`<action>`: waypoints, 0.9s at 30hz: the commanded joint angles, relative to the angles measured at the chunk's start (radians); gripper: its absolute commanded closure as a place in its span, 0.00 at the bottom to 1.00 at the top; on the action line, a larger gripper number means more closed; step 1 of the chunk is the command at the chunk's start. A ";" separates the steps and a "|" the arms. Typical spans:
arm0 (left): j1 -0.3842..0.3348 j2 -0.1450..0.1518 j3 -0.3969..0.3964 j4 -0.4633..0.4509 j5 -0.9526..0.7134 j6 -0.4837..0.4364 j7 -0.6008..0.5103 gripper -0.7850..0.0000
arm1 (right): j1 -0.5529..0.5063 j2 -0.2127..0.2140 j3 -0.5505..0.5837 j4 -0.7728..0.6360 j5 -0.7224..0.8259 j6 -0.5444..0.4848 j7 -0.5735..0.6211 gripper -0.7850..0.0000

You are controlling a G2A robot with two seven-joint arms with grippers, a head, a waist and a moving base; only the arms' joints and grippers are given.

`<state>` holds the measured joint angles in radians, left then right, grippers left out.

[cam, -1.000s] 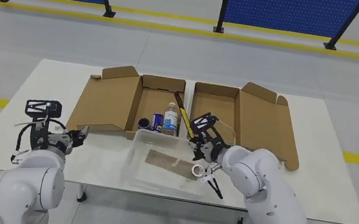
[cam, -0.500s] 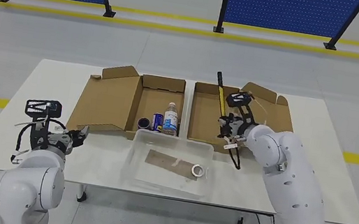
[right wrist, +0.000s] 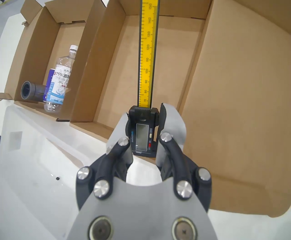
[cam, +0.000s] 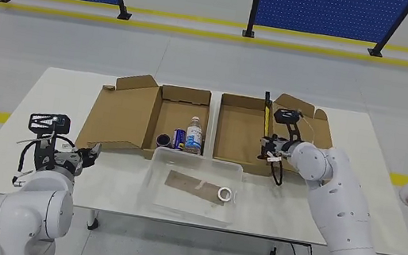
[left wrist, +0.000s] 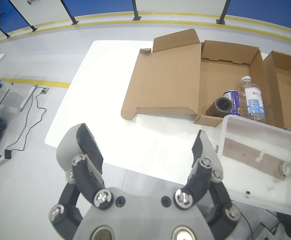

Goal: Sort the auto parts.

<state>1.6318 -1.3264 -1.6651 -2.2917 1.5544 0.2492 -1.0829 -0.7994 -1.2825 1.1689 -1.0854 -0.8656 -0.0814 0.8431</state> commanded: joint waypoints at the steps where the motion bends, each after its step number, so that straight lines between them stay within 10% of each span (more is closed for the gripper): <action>1: 0.000 0.000 0.000 0.000 0.000 0.000 0.000 0.00 | 0.013 -0.003 -0.008 0.027 0.014 -0.006 -0.005 1.00; 4: 0.000 0.000 0.000 0.000 0.000 0.000 0.000 0.00 | 0.035 -0.007 -0.023 0.056 0.009 -0.009 -0.006 0.99; 5: 0.000 0.000 0.000 0.000 0.000 0.000 0.000 0.00 | 0.042 -0.009 -0.028 0.063 0.006 -0.007 -0.007 0.76; 9: 0.000 0.000 0.000 0.000 0.000 0.000 0.000 0.00 | 0.061 -0.014 -0.043 0.082 0.012 -0.014 -0.004 0.67; 13: 0.000 0.000 0.000 0.000 0.000 0.000 0.000 0.00 | 0.071 -0.017 -0.052 0.094 0.016 -0.019 -0.001 0.03; 27: 0.000 0.000 0.000 0.000 0.000 0.000 0.000 0.00 | 0.041 -0.006 -0.095 -0.165 -0.108 -0.052 0.094 0.00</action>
<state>1.6318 -1.3264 -1.6651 -2.2917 1.5544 0.2492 -1.0829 -0.7460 -1.2920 1.0755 -1.1853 -0.9490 -0.1354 0.9108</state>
